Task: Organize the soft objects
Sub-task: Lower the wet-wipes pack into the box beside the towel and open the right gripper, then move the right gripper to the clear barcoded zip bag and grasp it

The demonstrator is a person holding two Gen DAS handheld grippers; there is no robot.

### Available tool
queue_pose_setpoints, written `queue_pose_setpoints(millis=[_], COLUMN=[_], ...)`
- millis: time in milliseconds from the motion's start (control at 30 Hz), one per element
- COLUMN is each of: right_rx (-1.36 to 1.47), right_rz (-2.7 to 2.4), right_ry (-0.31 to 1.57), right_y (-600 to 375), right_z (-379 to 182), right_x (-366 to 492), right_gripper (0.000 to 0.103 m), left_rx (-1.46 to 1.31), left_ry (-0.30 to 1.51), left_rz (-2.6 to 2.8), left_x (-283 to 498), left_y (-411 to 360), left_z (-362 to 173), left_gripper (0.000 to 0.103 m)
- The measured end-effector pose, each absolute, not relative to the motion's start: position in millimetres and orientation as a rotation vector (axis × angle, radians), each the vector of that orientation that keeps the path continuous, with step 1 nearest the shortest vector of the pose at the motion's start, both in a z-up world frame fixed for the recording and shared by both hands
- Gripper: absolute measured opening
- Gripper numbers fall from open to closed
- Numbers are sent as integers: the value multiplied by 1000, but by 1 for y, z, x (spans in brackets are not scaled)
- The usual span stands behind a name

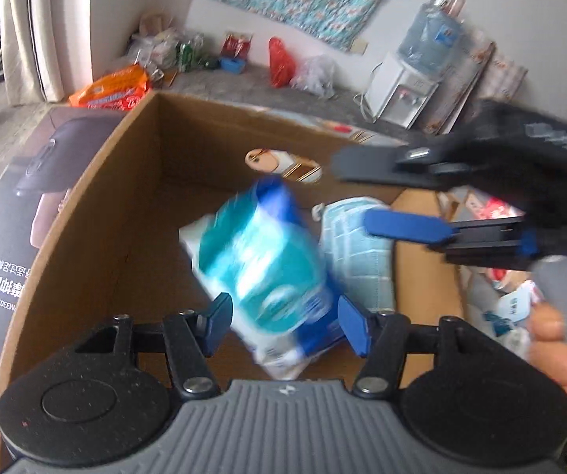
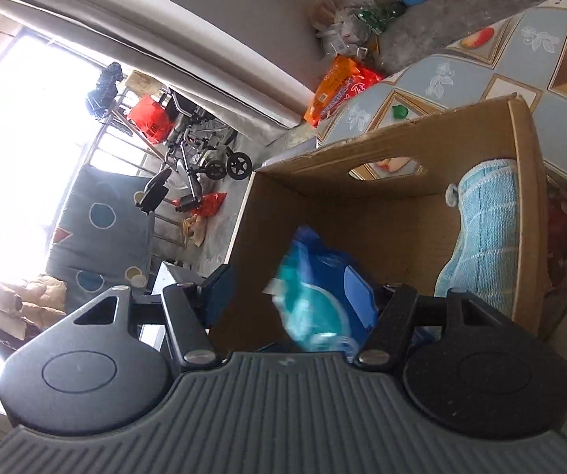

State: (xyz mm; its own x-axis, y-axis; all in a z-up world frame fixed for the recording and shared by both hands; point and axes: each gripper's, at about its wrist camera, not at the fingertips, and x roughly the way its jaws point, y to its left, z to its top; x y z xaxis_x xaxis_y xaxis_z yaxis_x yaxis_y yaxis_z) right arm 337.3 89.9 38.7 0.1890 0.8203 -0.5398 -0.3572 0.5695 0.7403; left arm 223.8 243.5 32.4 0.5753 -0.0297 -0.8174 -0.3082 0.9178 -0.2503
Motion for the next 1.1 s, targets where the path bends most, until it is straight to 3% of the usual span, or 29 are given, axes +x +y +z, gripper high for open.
queue_pose_setpoints(millis=[133,333,467,600,1100], right_rx=[490,477,471,476,508], right_rz=[914,965,978,993,964], right_ry=[1004,920,901,917,947], right_y=[67,33,19,11,-8], right_z=[56,73,72,62,36], right_x=[339,332,332,336,345], right_gripper=[62,62,62,62,63], left_rx=[-428,-455,-457,-466,-364], left_ry=[1004,1037,1057,1073,1029], left_rz=[183,222,267,309,219], left_x=[234,248,263,278,293], left_y=[262,269,269,271,255], left_z=[17,8,0,-10,-13], left_gripper=[60,69,69,61,62])
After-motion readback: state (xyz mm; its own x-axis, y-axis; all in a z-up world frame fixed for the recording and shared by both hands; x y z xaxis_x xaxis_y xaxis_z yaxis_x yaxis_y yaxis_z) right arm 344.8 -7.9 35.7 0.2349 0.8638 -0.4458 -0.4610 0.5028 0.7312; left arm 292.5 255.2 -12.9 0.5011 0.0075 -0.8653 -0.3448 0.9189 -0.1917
